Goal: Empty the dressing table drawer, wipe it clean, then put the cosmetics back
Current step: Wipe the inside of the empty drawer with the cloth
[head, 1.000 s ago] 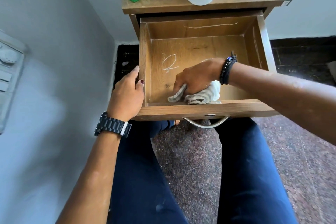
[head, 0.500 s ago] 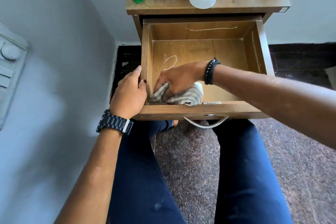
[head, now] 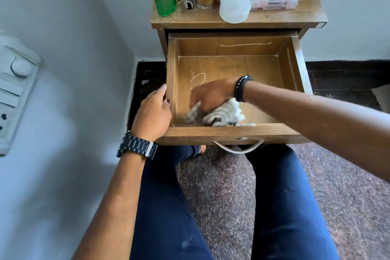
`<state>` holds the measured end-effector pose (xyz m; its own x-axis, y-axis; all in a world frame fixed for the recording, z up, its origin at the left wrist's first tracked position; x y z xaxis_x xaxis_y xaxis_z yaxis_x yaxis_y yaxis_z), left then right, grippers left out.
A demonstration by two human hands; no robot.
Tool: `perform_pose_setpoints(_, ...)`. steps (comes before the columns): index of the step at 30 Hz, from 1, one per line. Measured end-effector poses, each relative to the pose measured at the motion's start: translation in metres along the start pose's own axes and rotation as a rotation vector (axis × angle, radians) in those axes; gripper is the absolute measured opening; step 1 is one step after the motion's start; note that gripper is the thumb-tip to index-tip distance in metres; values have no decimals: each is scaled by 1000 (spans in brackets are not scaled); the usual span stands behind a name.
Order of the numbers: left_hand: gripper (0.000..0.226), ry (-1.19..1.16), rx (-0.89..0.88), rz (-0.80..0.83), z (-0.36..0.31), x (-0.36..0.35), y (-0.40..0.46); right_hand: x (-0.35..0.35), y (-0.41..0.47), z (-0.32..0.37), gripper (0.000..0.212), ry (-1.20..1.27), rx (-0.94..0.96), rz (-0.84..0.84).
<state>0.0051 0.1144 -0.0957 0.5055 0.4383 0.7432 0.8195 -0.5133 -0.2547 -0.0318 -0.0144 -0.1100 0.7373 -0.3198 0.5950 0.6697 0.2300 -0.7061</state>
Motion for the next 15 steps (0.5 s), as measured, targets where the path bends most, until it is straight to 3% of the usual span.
perform_pose_setpoints(2, 47, -12, -3, -8, 1, 1, 0, 5, 14, 20, 21, 35, 27, -203)
perform_pose_setpoints(4, 47, -18, -21, -11, 0, 0, 1, 5, 22, 27, 23, 26, 6, -279)
perform_pose_setpoints(10, 47, -9, -38, -13, -2, 0, -1, -2, 19, 14, 21, 68, 48, -83)
perform_pose_setpoints(15, 46, 7, -32, -7, -5, 3, -2, 2, -5, -4, 34, -98, 12, 39)
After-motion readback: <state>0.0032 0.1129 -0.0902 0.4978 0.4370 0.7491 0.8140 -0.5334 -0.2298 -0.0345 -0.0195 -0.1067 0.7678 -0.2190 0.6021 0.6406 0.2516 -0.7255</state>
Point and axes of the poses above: each hand's wrist, its own y-axis towards the middle knuckle, its own x-axis out of the back of the hand, z = x × y, the point moved 5 cm from there along y, towards the middle knuckle, and after that the axes turned 4 degrees about -y, right-handed, at the moved point
